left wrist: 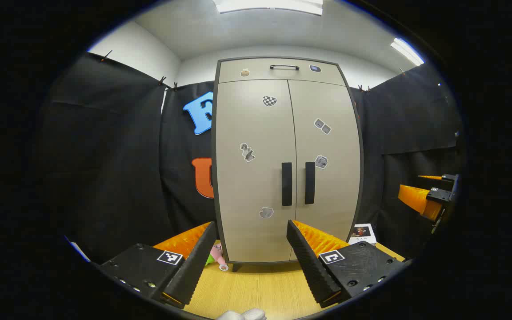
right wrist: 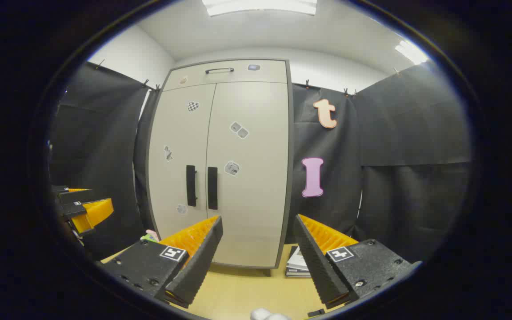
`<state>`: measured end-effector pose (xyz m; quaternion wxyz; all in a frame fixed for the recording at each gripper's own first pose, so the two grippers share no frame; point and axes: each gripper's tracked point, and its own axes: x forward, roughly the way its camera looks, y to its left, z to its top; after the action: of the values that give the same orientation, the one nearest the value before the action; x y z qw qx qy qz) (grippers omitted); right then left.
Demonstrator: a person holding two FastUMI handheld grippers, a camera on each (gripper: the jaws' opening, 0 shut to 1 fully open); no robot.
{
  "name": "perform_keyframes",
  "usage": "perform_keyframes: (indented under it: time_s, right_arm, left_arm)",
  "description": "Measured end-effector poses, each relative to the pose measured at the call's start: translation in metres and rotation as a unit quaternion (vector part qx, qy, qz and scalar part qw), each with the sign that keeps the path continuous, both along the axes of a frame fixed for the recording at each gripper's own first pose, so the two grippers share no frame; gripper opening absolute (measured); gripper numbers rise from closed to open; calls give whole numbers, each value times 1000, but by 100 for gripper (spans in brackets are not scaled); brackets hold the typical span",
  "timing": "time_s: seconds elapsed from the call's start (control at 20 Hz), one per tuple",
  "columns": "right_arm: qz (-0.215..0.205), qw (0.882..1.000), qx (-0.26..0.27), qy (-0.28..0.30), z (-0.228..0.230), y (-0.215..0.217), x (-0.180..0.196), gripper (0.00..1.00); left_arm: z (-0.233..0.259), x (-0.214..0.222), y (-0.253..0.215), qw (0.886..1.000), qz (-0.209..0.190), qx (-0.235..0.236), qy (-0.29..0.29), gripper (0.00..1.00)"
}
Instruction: Open the right door of the double-door shoe cabinet with the right hand, and open the left door with the left hand.
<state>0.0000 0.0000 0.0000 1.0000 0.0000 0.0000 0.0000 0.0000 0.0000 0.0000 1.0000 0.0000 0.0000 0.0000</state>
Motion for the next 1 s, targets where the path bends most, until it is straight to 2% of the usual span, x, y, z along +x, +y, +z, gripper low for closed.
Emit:
perform_keyframes:
  time_s: [0.7,1.0]
  right_arm:
    - [-4,1000,0,-3,1,2,0,100]
    - [-3,1000,-18,-7,2,7,17,100]
  left_arm:
    - [2,-4,3,1000,2,6,-2,95]
    - [0,-10,12,1000,7,7,-1,95]
